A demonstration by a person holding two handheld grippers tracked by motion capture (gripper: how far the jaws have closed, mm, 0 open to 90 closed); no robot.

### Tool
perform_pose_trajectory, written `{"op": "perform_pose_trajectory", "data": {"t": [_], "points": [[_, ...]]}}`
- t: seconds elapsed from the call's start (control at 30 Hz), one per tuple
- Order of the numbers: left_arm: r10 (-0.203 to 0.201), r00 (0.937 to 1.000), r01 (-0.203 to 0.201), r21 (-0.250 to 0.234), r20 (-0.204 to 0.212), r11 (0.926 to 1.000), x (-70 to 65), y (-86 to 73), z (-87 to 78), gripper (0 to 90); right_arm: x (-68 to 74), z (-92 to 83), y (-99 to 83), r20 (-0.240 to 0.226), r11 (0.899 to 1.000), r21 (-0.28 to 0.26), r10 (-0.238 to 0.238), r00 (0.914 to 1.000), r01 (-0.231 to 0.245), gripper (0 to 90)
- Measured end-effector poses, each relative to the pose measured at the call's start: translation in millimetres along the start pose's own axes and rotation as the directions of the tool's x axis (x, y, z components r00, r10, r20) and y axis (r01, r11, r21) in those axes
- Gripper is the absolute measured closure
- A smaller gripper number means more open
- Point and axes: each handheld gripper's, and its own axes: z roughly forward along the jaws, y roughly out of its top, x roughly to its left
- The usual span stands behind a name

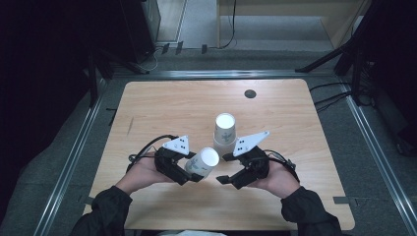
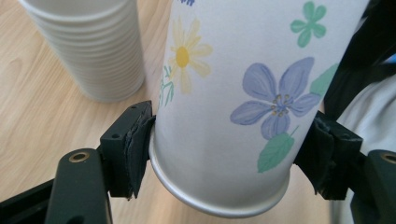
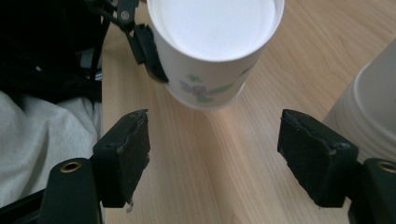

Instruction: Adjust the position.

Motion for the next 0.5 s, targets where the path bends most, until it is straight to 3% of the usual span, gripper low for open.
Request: {"op": "perform_pose_trajectory", "data": {"t": [0.03, 0.07, 0.23, 0.5], "points": [[0.0, 1.0, 0.0, 0.0, 0.0, 1.0, 0.0, 0.0, 0.0, 26.3, 0.1, 0.8, -2.7, 0.006, 1.0, 0.004, -0.002, 1.0, 0.002, 26.1], [0.003, 0.9999, -0.003, 0.041, -0.012, 0.9992, 2.6, 0.1, 2.1, 26.2, 0.1, 1.9, -5.0, 0.011, 1.0, 0.007, -0.001, 0.9999, 0.001, 26.2], [0.02, 0.9998, -0.019, 0.112, -0.003, 0.9935, 5.1, 1.8, 9.2, 26.2, -3.6, 8.4, -8.2, 0.01, 1.0, 0.007, 0.003, 0.9999, -0.003, 26.2], [0.058, 0.9983, -0.059, 0.186, 0.009, 0.9808, 2.4, 4.4, 23.5, 26.2, -7.4, 14.4, -11.6, 0.008, 1.0, 0.01, 0.007, 0.9999, -0.007, 26.4]]}}
